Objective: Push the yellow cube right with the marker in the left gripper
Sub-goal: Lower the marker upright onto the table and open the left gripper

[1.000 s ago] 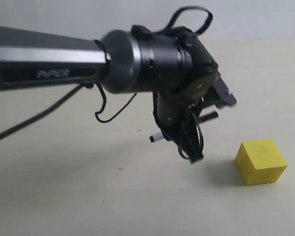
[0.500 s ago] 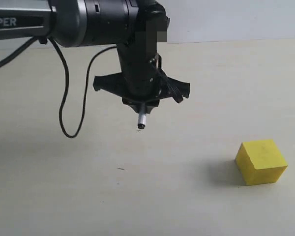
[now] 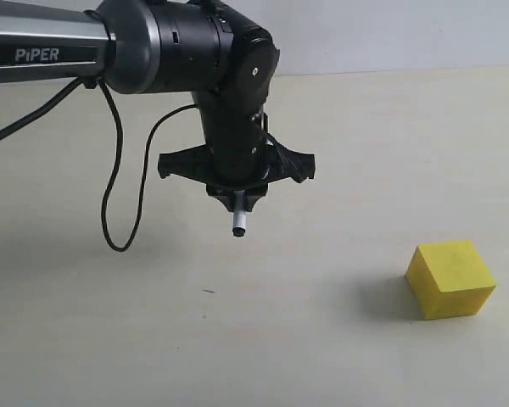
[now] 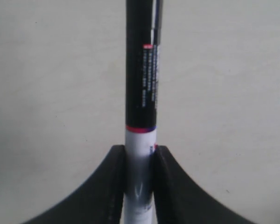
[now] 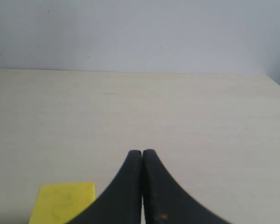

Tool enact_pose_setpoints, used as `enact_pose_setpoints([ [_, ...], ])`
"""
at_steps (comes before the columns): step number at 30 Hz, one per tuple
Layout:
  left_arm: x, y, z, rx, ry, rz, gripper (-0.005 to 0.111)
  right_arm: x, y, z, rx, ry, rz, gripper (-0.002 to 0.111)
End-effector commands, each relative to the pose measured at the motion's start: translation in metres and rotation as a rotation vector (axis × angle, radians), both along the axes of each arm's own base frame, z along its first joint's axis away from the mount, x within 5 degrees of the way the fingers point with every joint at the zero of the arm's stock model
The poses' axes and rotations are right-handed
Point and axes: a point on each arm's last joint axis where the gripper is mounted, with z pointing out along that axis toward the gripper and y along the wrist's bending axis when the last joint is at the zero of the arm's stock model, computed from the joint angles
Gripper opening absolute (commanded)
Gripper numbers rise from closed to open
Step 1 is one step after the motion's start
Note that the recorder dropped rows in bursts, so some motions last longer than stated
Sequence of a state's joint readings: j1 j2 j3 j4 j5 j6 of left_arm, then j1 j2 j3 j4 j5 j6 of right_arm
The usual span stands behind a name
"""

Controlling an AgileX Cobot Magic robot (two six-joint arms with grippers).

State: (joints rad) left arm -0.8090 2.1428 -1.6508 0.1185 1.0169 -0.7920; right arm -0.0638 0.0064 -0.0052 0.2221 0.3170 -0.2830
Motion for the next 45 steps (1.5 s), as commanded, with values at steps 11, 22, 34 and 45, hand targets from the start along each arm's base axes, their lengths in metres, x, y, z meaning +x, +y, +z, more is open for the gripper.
enact_pose_setpoints([
  [11,-0.005,0.001,-0.009,0.019,0.076,0.027,0.000,0.000,-0.001,-0.001,-0.005,-0.005,-0.007,0.000],
  [22,-0.005,-0.002,-0.034,0.035,0.136,0.066,0.000,0.000,-0.001,-0.001,-0.005,-0.005,-0.007,0.000],
  [34,-0.002,-0.005,-0.040,0.013,0.116,0.110,0.000,0.000,-0.001,-0.001,-0.005,-0.005,-0.007,0.000],
  [45,-0.002,-0.005,-0.051,0.029,0.130,0.111,0.000,0.000,-0.001,-0.001,-0.005,-0.005,-0.007,0.000],
])
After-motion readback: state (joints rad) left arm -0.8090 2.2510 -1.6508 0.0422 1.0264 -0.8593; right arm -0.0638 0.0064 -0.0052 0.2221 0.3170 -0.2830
